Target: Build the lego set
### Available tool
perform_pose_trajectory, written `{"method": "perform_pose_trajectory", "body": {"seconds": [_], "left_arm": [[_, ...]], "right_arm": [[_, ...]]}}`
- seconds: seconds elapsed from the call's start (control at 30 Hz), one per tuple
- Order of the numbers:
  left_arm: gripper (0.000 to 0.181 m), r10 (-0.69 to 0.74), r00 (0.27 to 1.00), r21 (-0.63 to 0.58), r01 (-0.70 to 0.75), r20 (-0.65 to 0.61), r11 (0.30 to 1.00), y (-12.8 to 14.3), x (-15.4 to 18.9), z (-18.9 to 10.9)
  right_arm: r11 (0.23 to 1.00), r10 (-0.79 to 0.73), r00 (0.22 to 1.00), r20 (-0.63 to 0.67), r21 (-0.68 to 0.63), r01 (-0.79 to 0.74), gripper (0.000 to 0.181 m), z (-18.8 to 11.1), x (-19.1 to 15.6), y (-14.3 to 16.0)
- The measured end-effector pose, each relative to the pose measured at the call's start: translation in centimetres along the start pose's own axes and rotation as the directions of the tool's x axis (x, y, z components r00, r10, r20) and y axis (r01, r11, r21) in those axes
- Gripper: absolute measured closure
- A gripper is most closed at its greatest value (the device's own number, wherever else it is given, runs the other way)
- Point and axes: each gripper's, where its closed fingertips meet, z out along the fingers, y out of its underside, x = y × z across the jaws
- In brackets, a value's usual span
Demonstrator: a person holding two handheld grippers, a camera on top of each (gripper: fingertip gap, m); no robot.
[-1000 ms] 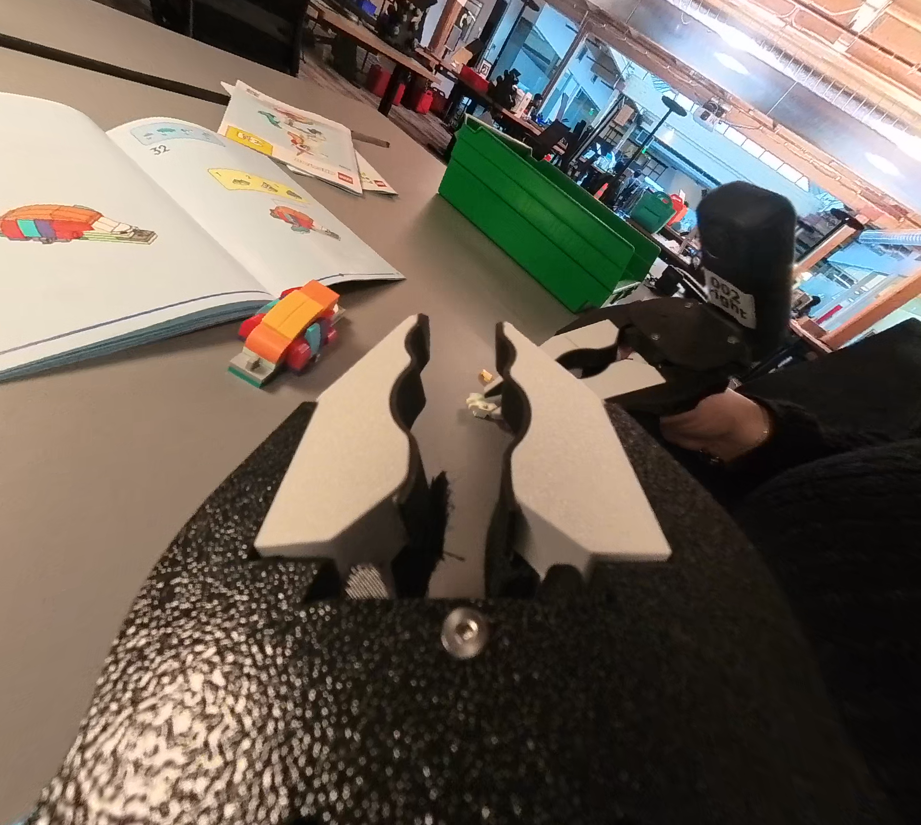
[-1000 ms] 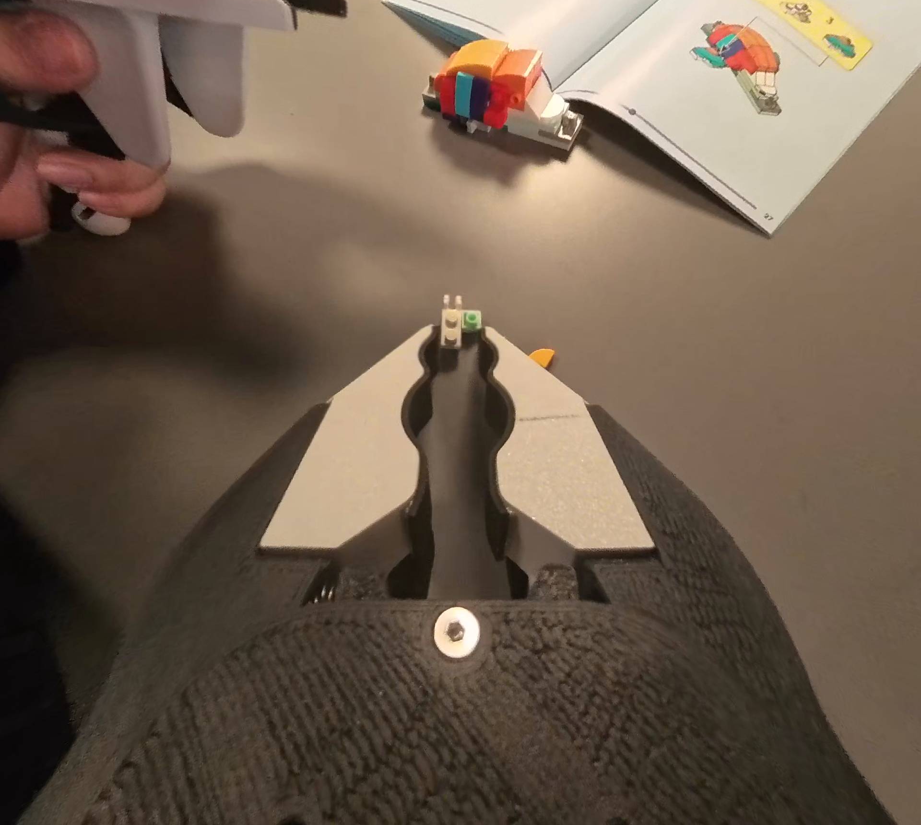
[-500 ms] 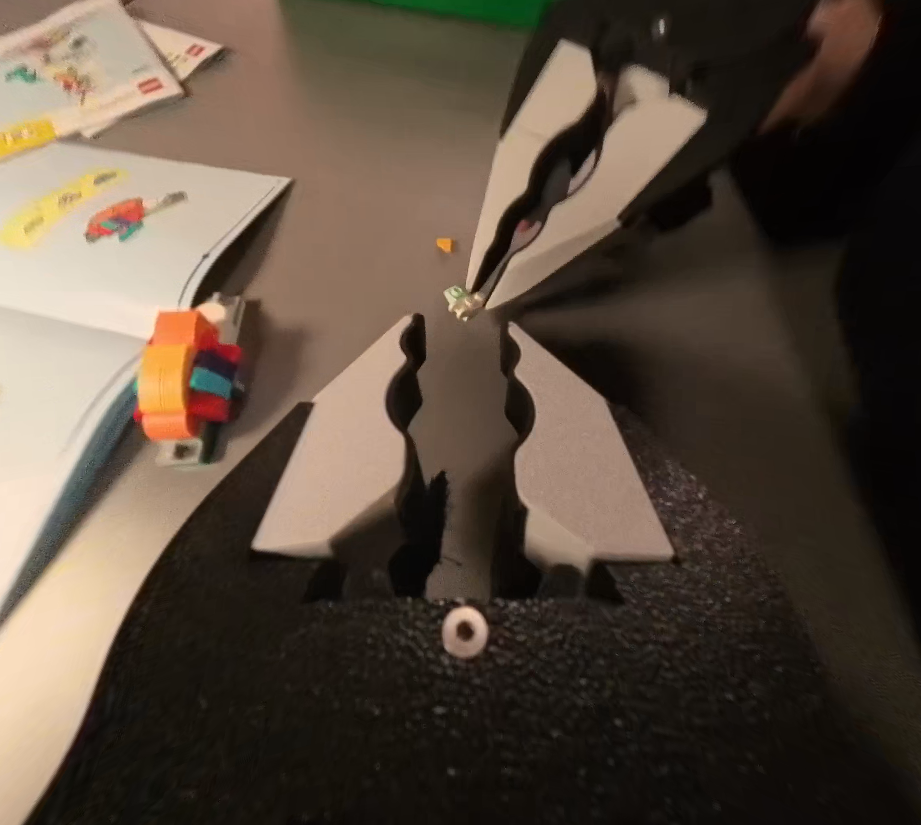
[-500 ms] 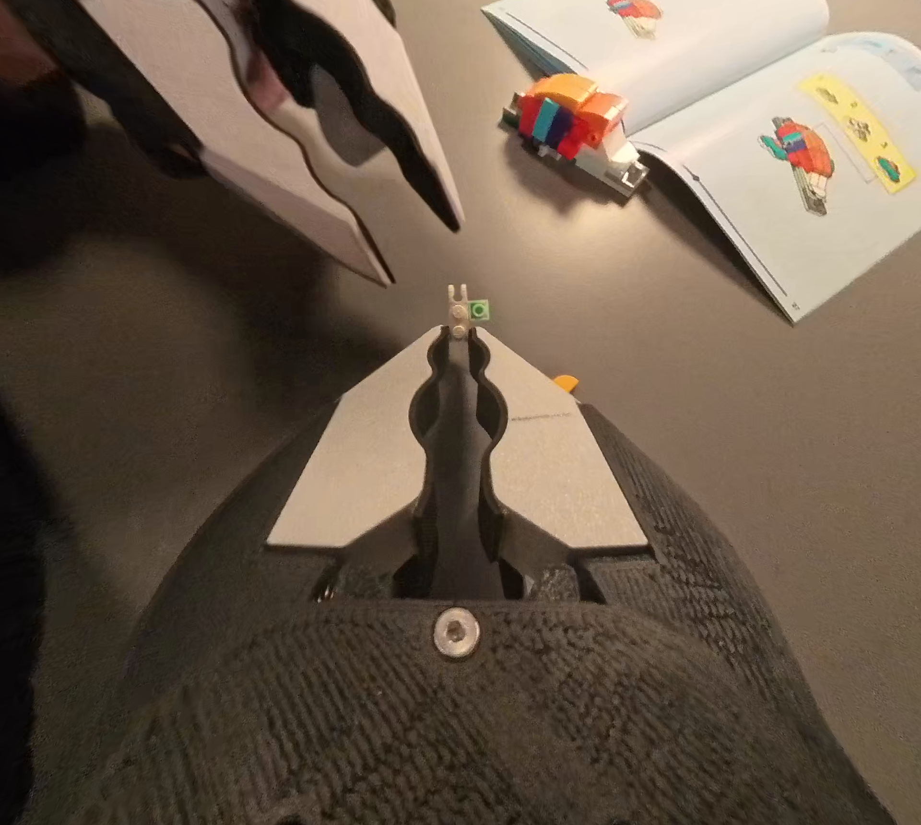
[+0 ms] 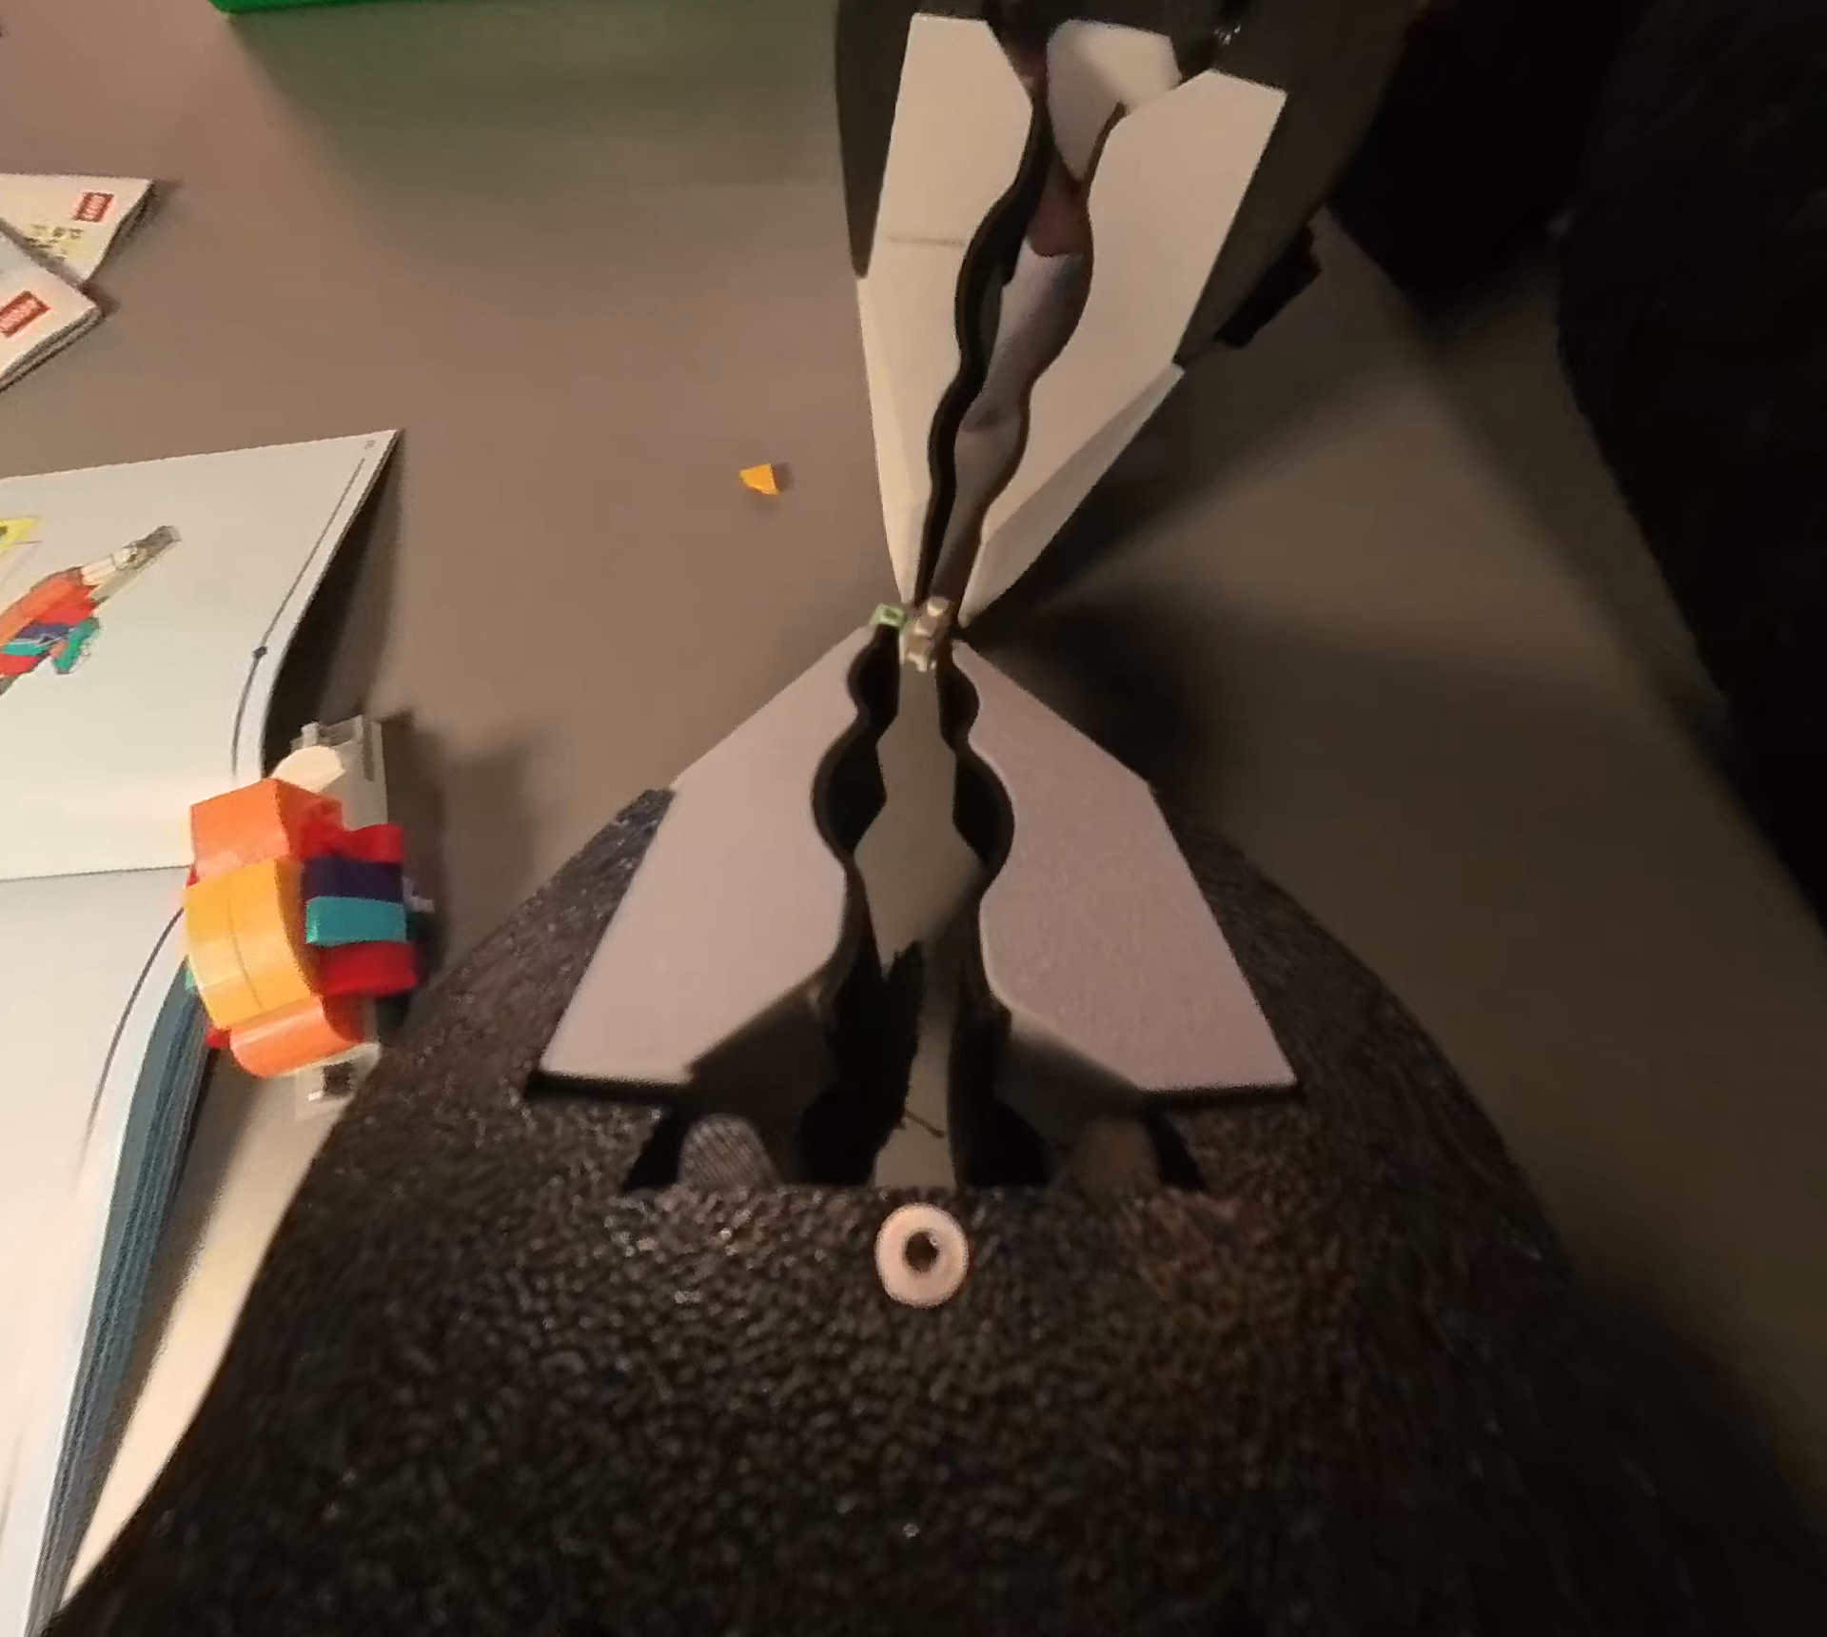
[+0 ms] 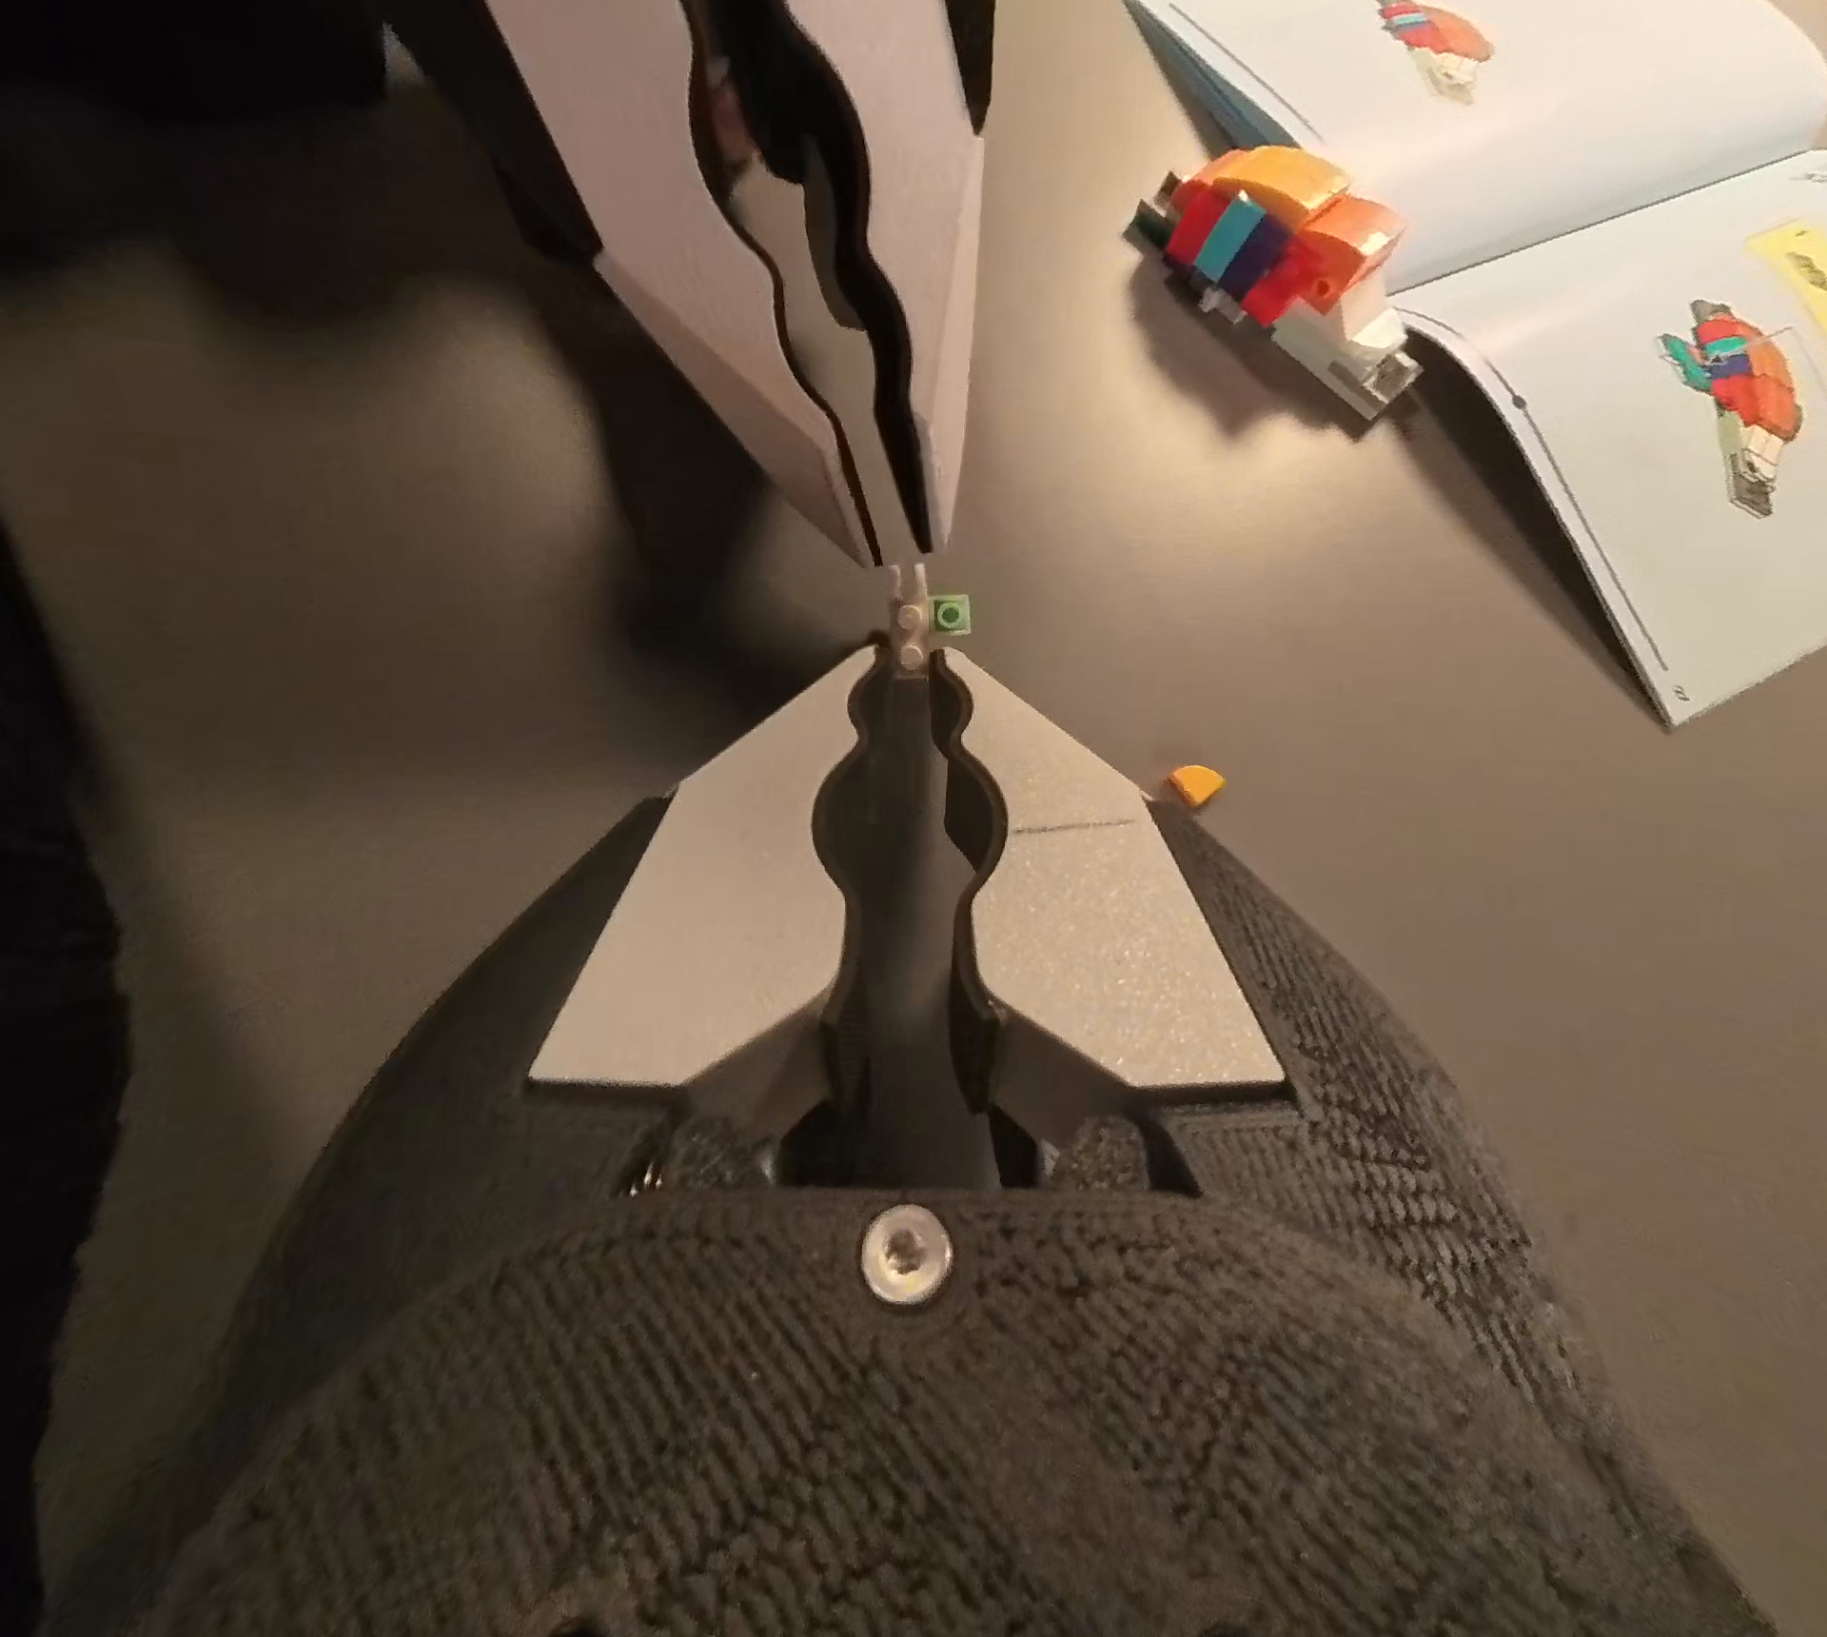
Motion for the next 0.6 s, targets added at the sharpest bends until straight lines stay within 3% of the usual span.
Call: {"method": "perform_pose_trajectory", "body": {"seconds": [0.03, 0.33, 0.47, 0.6], "left_arm": [[0.174, -0.001, 1.0, 0.0, 0.001, -0.017, 1.0, -0.01, 0.2, 0.0], [0.176, -0.006, 0.999, -0.036, 0.004, -0.034, 0.999, 0.47, 0.09, 0.33], [0.165, -0.015, 0.999, -0.066, 0.012, -0.045, 0.998, 0.85, 0.15, 0.6], [0.174, 0.013, 0.999, -0.063, -0.016, -0.045, 0.998, 0.77, 0.26, 0.64]], "right_arm": [[1.0, -0.004, 1.0, 0.002, -0.004, 0.004, 0.174, 0.04, -0.06, 0.05], [1.0, 0.003, 1.0, 0.02, -0.007, -0.003, 0.174, 0.07, -0.21, 0.08], [1.0, 0.0, 0.999, 0.032, -0.006, 0.0, 0.175, 0.06, -0.37, 0.08], [1.0, 0.002, 0.999, 0.034, -0.006, -0.001, 0.175, 0.05, -0.38, 0.08]]}}
